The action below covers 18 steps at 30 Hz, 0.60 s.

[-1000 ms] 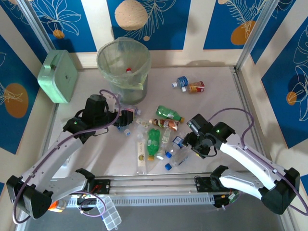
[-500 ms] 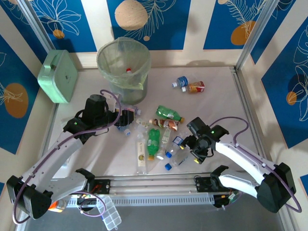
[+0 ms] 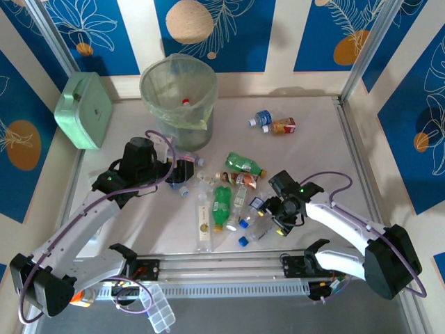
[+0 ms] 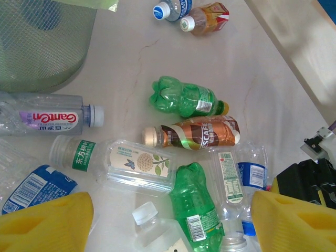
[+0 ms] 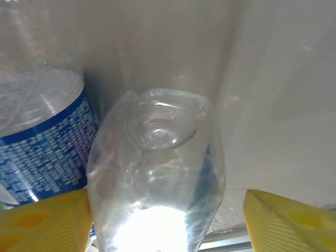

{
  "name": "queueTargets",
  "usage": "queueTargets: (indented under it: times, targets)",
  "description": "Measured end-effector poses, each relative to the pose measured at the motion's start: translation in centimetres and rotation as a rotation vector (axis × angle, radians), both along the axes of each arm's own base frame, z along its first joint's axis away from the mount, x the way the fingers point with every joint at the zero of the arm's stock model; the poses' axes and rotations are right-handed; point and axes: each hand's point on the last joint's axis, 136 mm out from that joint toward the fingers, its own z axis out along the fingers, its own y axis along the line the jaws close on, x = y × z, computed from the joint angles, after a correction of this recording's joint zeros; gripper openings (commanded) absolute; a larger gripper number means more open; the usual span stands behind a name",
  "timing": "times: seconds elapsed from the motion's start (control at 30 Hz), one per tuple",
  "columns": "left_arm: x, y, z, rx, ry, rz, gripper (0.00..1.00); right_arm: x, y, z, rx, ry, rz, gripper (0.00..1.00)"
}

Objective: Put the plastic bottles in the bin

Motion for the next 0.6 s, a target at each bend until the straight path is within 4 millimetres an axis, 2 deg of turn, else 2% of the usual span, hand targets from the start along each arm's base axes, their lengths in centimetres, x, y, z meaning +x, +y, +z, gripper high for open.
queueTargets:
  times: [0.2,0.6]
  targets:
    - [0.0,0.0,0.0,0.000,0.001,0.000,0.78,0.0,-0.4,-0.7,-0.009,0.005,-0.005,0.72]
    - [0.0,0.0,-0.1,0.001,0.001,0.001,0.77,0.8,-0.2,-1.4,-0.011,0.000,0.005,0.59]
